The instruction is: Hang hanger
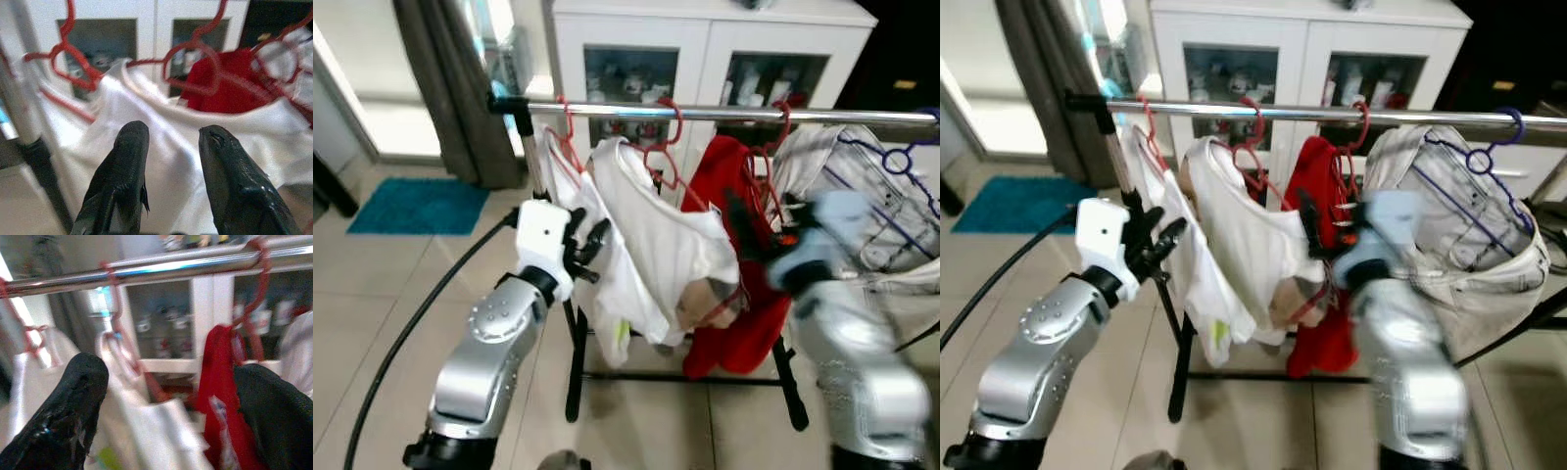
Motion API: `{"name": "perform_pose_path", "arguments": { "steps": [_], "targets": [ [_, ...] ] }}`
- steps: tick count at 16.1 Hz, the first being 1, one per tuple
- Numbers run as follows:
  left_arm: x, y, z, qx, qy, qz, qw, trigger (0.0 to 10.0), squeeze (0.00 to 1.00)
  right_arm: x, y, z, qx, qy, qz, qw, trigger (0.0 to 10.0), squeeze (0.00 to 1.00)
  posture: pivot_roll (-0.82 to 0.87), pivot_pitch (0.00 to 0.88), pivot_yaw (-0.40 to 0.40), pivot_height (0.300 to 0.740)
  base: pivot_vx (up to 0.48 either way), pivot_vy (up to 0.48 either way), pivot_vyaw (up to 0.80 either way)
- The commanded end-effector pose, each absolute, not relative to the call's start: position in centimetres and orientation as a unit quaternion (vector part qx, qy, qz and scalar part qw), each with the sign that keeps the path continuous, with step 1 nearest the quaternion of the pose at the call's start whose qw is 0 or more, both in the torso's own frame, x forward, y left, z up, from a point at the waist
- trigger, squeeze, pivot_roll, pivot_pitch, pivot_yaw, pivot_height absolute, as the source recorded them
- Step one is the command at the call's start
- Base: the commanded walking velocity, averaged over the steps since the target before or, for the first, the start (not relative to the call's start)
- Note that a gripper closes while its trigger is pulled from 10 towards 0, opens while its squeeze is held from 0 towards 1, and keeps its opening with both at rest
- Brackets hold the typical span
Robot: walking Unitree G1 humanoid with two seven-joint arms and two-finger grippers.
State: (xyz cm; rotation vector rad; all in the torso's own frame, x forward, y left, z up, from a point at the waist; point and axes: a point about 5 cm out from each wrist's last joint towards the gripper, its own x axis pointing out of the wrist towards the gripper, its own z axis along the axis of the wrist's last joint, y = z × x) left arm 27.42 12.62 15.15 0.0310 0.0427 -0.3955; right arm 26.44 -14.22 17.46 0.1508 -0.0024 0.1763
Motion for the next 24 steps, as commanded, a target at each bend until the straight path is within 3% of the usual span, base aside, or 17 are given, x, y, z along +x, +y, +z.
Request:
{"name": "perform_pose_path", "arguments": {
  "steps": [1, 5, 7, 11, 15, 19, 24],
  "targets": [
    [27.4, 12.6, 14.9, 0.014, 0.026, -0.189, 0.982, 10.0, 0.00, 26.5, -15.1, 17.5, 0.069, 0.000, 0.069, 0.995, 10.0, 1.00, 0.02, 0.056, 0.004, 0.740, 0.000, 0.000, 0.00],
    [27.0, 13.1, 15.3, 0.029, 0.018, -0.179, 0.983, 10.0, 0.00, 27.0, -14.8, 16.1, 0.080, 0.016, 0.040, 0.996, 10.0, 1.00, 0.05, 0.000, -0.022, 0.740, 0.000, 0.000, 0.00],
    [27.0, 13.2, 15.2, 0.012, 0.014, -0.203, 0.979, 10.0, 0.00, 27.6, -14.3, 15.8, 0.082, 0.020, 0.030, 0.996, 10.0, 1.00, 0.03, 0.000, 0.002, 0.740, 0.000, 0.000, 0.00],
    [27.4, 12.0, 15.9, 0.018, 0.002, -0.250, 0.968, 10.0, 0.00, 29.3, -16.0, 16.5, 0.063, 0.002, 0.004, 0.998, 10.0, 1.00, 0.06, 0.000, -0.028, 0.740, 0.000, 0.000, 0.00],
    [28.6, 12.1, 15.5, 0.022, 0.014, -0.207, 0.978, 10.0, 0.00, 27.8, -16.0, 15.9, 0.058, 0.013, 0.021, 0.998, 10.0, 1.00, 0.02, 0.000, 0.007, 0.740, 0.000, 0.000, 0.00],
    [28.4, 12.7, 15.7, 0.003, 0.013, -0.190, 0.982, 10.0, 0.00, 26.1, -15.7, 15.0, 0.059, 0.028, 0.012, 0.998, 10.0, 1.00, 0.02, 0.006, 0.013, 0.740, 0.137, 0.000, -0.80],
    [27.9, 12.8, 15.4, 0.010, 0.019, -0.189, 0.982, 10.0, 0.00, 26.0, -15.2, 15.2, 0.059, 0.023, 0.039, 0.997, 10.0, 1.00, 0.03, 0.006, 0.007, 0.740, 0.289, 0.000, -0.26]
  ]
}}
